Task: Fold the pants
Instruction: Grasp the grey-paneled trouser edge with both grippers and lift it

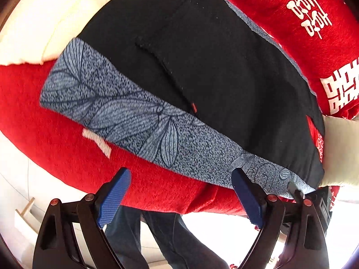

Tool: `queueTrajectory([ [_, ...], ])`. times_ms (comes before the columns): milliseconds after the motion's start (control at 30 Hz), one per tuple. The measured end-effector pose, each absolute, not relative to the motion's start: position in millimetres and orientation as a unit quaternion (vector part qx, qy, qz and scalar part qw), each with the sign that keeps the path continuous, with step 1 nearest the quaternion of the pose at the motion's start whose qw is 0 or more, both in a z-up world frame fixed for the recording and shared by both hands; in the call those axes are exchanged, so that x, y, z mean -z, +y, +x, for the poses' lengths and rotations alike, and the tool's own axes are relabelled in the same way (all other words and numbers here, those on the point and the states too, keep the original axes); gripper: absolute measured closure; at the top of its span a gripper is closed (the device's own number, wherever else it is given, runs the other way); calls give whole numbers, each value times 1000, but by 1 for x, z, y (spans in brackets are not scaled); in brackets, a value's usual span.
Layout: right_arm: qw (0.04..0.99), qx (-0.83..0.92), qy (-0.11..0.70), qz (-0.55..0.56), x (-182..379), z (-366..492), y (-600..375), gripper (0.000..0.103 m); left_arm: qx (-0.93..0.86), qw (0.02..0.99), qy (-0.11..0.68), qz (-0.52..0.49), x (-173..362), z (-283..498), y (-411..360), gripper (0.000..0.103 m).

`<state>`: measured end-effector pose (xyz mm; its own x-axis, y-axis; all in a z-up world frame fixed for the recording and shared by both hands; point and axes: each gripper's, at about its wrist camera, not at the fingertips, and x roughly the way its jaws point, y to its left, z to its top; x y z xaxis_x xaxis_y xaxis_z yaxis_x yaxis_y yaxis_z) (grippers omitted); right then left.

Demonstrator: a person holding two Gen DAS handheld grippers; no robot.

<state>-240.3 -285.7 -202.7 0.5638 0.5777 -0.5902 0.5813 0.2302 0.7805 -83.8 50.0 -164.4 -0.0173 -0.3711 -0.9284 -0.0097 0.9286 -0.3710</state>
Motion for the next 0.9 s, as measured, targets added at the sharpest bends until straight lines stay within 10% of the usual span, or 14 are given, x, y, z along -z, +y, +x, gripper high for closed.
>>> queueTrajectory([
  [700,624,-84,407,662,152,-208,-307,51,112,680,659,-301,174,-46,55,12],
  [900,593,-21,440,674,187,-234,-311,51,85,698,671,-238,172,-32,52,59],
])
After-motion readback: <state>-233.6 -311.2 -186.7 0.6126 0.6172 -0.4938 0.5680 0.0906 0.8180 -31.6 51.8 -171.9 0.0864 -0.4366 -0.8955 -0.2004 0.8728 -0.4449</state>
